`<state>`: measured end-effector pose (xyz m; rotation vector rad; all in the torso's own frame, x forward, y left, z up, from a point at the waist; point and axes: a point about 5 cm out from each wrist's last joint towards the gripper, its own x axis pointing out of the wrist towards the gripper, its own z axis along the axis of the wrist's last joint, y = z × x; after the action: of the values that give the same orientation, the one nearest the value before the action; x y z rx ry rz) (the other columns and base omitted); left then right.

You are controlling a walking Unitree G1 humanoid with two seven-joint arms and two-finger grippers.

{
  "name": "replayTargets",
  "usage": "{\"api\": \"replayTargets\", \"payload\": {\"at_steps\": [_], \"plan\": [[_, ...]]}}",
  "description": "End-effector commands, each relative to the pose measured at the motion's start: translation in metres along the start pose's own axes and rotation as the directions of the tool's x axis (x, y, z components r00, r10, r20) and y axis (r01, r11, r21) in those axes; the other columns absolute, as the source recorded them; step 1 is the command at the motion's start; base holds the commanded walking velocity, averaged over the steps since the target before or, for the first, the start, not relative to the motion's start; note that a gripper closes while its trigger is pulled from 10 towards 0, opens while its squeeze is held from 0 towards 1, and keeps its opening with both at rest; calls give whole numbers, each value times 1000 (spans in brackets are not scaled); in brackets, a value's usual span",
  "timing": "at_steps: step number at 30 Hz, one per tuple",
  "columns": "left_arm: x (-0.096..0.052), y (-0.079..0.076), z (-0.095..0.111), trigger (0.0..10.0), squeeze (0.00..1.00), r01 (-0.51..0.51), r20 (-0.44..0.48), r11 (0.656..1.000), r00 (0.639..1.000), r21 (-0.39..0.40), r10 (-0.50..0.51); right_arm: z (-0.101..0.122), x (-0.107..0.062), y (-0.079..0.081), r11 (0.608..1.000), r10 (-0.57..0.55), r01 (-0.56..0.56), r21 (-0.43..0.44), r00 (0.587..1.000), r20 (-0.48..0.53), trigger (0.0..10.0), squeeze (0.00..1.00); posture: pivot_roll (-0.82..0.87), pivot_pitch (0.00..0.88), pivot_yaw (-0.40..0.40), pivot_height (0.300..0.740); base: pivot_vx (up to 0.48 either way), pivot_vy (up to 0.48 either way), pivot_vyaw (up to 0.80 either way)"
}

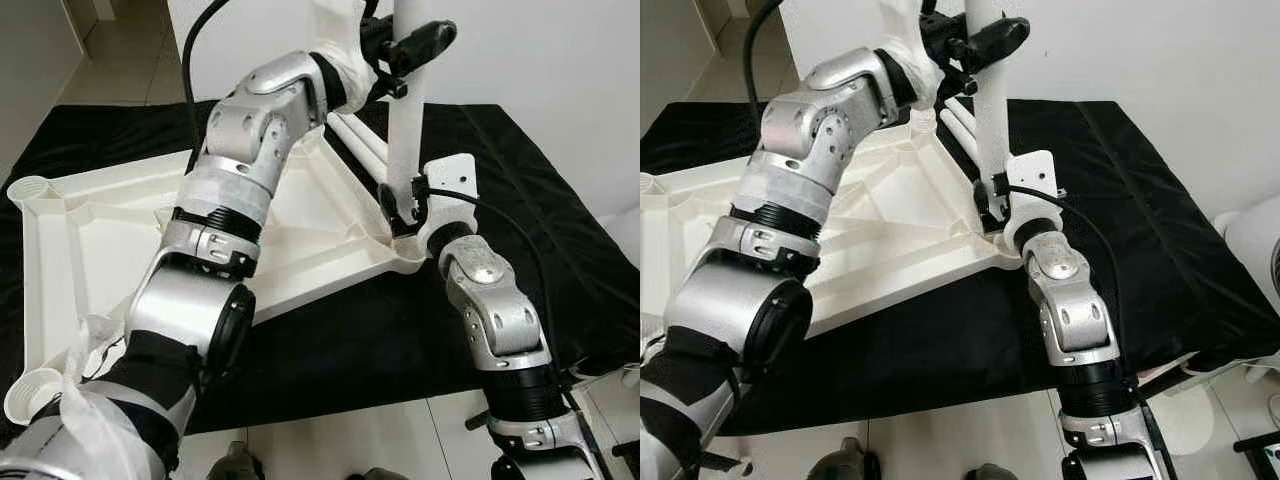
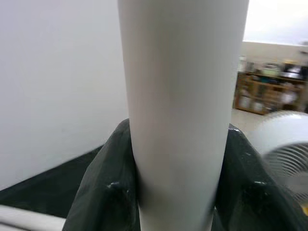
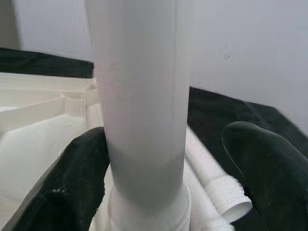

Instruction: Building children table

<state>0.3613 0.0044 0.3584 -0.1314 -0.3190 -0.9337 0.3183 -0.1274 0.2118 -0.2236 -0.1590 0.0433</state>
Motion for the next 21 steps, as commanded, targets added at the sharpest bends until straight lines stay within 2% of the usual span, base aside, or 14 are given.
{"api": "replayTargets", "payload": {"at_steps": [1, 2, 4, 5, 6, 8, 11, 21], "plan": [[4, -5, 11, 10000, 0, -22, 22, 999, 1000, 33, 21, 3, 2, -4, 997, -70, 71, -23, 997, 24, 10000, 0, -17, 7, -11, 740, 0, 0, 0], [7, -7, 12, 10000, 0, -43, 34, 999, 999, 28, 42, 4, 5, -4, 991, -127, 128, -27, 991, 29, 10000, 0, -17, 8, -11, 740, 0, 0, 0], [7, -7, 12, 10000, 0, -52, 36, 998, 998, 26, 51, 4, 5, -4, 989, -143, 144, -28, 989, 30, 10000, 0, -17, 8, -11, 740, 0, 0, 0], [11, -15, 15, 10000, 0, -59, 52, 998, 997, -12, 60, 4, 8, -4, 970, -242, 243, -29, 970, 30, 10000, 0, -17, 10, -11, 740, 0, 0, 0], [12, -18, 16, 10000, 0, -63, 58, 998, 996, -27, 64, 3, 9, -4, 958, -286, 287, -29, 958, 31, 10000, 0, -17, 10, -11, 740, 0, 0, 0], [13, -21, 16, 10000, 0, -59, 58, 998, 996, -26, 60, 3, 10, -4, 950, -307, 308, -44, 951, 36, 10000, 0, -12, 9, -13, 740, 0, 0, 0], [14, -29, 19, 10000, 0, -43, 69, 999, 997, -22, 45, 2, 13, -6, 923, -362, 366, -119, 931, 54, 10000, 0, -12, 7, -16, 740, 0, 0, 0], [14, -36, 22, 10000, 0, -57, 78, 998, 995, -22, 58, -1, 23, -15, 874, -457, 461, -156, 887, 60, 10000, 0, -4, 6, -25, 740, 0, 0, 0]]}}
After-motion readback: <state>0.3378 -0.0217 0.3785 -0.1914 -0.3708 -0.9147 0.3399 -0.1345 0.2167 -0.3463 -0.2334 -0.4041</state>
